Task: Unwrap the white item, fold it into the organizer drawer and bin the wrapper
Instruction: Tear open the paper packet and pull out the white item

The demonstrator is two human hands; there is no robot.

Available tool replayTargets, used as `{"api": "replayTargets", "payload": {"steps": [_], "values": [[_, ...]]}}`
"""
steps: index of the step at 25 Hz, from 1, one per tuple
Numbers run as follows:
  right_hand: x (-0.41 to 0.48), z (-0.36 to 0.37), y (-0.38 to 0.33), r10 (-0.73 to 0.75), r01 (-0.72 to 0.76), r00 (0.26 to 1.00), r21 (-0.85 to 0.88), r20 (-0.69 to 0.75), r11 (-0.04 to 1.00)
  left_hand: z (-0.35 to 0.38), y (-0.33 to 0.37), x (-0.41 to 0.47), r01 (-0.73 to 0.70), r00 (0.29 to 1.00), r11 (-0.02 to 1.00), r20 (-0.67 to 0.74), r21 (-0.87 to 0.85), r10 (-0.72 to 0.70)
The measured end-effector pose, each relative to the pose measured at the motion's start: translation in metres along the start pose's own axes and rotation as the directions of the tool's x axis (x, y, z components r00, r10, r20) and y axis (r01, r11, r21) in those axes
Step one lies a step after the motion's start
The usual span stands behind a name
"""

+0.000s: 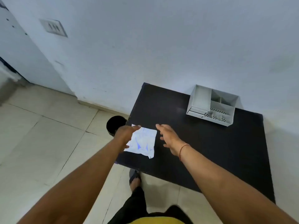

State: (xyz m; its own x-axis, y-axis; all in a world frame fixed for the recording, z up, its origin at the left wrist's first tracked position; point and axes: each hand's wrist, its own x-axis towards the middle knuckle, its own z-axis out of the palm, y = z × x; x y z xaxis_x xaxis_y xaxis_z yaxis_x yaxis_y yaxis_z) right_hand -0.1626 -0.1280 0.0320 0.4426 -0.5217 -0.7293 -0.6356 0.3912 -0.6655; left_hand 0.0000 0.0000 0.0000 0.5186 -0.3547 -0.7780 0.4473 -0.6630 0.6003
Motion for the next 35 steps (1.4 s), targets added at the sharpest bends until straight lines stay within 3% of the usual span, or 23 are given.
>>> {"api": "replayTargets", "payload": {"steps": [6, 9, 12, 14, 15, 17, 18, 19, 20, 23, 26, 28, 30, 32, 35], "values": [[0.055, 0.029, 0.016, 0.25, -0.251, 0.967, -0.016, -0.05, 0.968, 0.002, -0.022, 0.036, 0.194, 0.978, 0.981, 0.075, 0.024, -0.195], [0.078, 0.043, 0.023, 0.309, -0.309, 0.95, 0.013, -0.054, 0.951, 0.002, -0.023, 0.052, 0.233, 0.965, 0.972, 0.115, 0.03, -0.235], [0.097, 0.052, 0.024, 0.283, -0.282, 0.958, 0.024, -0.039, 0.959, -0.003, -0.016, 0.06, 0.26, 0.954, 0.966, 0.158, 0.0, -0.256], [0.091, 0.052, 0.008, 0.072, -0.081, 0.996, -0.2, -0.05, 0.976, -0.01, -0.006, 0.062, 0.331, 0.917, 0.94, 0.26, -0.079, -0.301], [0.083, 0.05, -0.001, -0.129, 0.101, 0.991, -0.397, -0.046, 0.912, -0.013, 0.002, 0.061, 0.359, 0.9, 0.917, 0.322, -0.171, -0.293], [0.052, 0.042, -0.016, -0.547, 0.421, 0.832, -0.747, 0.091, 0.515, -0.02, 0.016, 0.058, 0.396, 0.87, 0.841, 0.445, -0.369, -0.214], [0.035, 0.038, -0.022, -0.639, 0.492, 0.743, -0.811, 0.2, 0.318, -0.02, 0.025, 0.052, 0.396, 0.851, 0.81, 0.504, -0.432, -0.147], [0.017, 0.034, -0.028, -0.66, 0.536, 0.694, -0.819, 0.288, 0.206, -0.021, 0.035, 0.046, 0.378, 0.839, 0.802, 0.537, -0.462, -0.086], [0.003, 0.028, -0.032, -0.649, 0.556, 0.692, -0.806, 0.315, 0.202, -0.019, 0.042, 0.041, 0.356, 0.834, 0.809, 0.55, -0.467, -0.049], [-0.015, 0.009, -0.047, -0.627, 0.478, 0.777, -0.7, 0.055, 0.531, -0.009, 0.062, 0.028, 0.265, 0.847, 0.854, 0.531, -0.448, 0.016], [-0.004, -0.003, -0.064, -0.467, 0.275, 0.874, -0.651, -0.138, 0.708, -0.002, 0.072, 0.027, 0.196, 0.828, 0.877, 0.554, -0.438, 0.091], [0.003, -0.012, -0.076, -0.312, 0.186, 0.941, -0.563, -0.135, 0.805, 0.001, 0.077, 0.026, 0.169, 0.825, 0.899, 0.557, -0.404, 0.095], [0.004, -0.021, -0.081, -0.222, 0.14, 0.97, -0.53, -0.094, 0.836, 0.003, 0.08, 0.022, 0.164, 0.826, 0.902, 0.555, -0.4, 0.096], [0.003, -0.027, -0.079, -0.18, 0.127, 0.982, -0.51, -0.056, 0.851, 0.004, 0.082, 0.02, 0.153, 0.83, 0.898, 0.547, -0.412, 0.11], [-0.006, -0.034, -0.076, -0.203, 0.208, 0.978, -0.335, 0.048, 0.919, 0.005, 0.081, 0.02, 0.158, 0.818, 0.902, 0.564, -0.402, 0.109]]}}
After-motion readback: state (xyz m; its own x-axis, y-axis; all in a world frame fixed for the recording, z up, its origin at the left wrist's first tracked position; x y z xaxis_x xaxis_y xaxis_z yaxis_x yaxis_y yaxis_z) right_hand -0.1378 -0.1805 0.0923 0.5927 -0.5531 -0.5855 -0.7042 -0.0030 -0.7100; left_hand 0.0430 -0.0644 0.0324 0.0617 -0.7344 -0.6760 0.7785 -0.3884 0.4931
